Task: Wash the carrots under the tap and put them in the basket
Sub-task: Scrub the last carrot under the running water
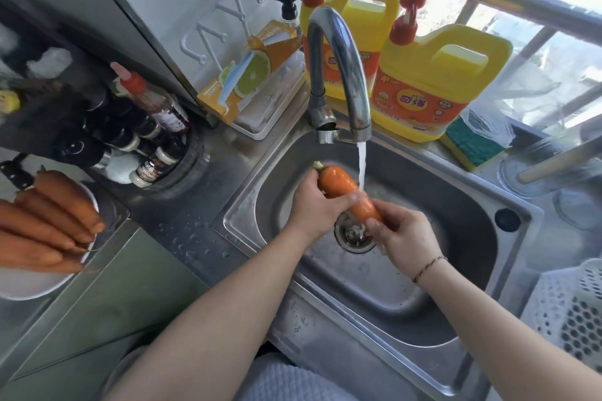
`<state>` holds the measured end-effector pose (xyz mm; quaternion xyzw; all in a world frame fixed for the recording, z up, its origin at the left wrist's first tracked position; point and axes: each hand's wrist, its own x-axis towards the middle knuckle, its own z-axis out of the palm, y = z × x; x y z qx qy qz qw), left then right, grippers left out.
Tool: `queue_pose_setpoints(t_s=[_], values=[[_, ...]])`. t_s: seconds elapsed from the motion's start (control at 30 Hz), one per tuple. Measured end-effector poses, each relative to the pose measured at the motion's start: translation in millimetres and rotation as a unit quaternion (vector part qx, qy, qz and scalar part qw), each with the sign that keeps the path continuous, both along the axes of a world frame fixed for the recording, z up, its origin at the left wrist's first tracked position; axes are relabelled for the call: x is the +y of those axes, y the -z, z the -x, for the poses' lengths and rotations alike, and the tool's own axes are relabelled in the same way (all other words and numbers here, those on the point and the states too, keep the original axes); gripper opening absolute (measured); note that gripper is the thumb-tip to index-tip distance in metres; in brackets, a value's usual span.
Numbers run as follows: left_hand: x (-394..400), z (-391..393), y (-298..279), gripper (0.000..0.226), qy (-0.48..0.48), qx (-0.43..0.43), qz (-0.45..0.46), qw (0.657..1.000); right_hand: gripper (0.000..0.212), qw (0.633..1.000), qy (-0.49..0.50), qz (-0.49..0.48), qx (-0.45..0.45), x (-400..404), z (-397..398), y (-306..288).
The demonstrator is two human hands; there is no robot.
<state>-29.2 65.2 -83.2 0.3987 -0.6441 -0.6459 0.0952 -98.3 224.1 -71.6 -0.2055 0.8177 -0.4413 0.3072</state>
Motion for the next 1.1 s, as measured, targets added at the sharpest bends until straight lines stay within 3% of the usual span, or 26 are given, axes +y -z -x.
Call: queue_pose_setpoints(t_s=[0.1,0.2,0.37,0.5,0.57,0.7,0.77,0.87,0.93,1.1], values=[[-0.3,7.5,0.6,0.061,-0.046,-0.046,0.030,0.997,0.033,0.998,-0.008,-0.026,0.048,6.4,-3.4,-3.7],[-0.5,12.2,1.4,0.069,-0.046,-0.053,-0.034,0.997,0.036,0.997,0.017,-0.030,0.066,3.2,-6.6,-5.8],[7.3,10.4,-6.1,0.058,0.075,-0.046,-0.025,0.996,0.042,0.996,0.057,-0.041,0.051,5.4,-8.9,-6.0],[2.6,13.4,-9.4,0.031,0.007,-0.083,0.033,0.996,0.042,0.996,0.048,-0.033,0.071,1.4,-15.6,-10.3],[-4.0,14.4,-12.6,0.038,-0.044,-0.076,-0.042,0.995,0.043,0.995,0.042,-0.032,0.083,-2.1,-20.9,-14.1],[-14.3,12.1,-15.9,0.026,0.035,-0.065,-0.167,0.983,0.044,0.996,0.065,-0.020,0.057,-6.0,-20.7,-13.1],[-14.7,8.0,-13.2,0.039,0.040,-0.027,-0.189,0.981,0.044,0.998,0.060,0.011,0.004,-10.7,-9.3,-12.2],[-21.0,3.7,-11.8,0.040,-0.012,0.030,-0.209,0.977,0.061,0.995,-0.029,0.051,-0.084,-16.0,9.4,-15.3],[-30.8,3.7,-13.5,0.035,-0.052,0.050,-0.233,0.970,0.061,0.987,-0.072,0.069,-0.123,-20.2,18.2,-16.6],[-45.2,5.5,-17.2,0.029,-0.135,0.068,-0.286,0.946,0.040,0.995,0.025,0.084,-0.051,-24.2,15.0,-20.6]])
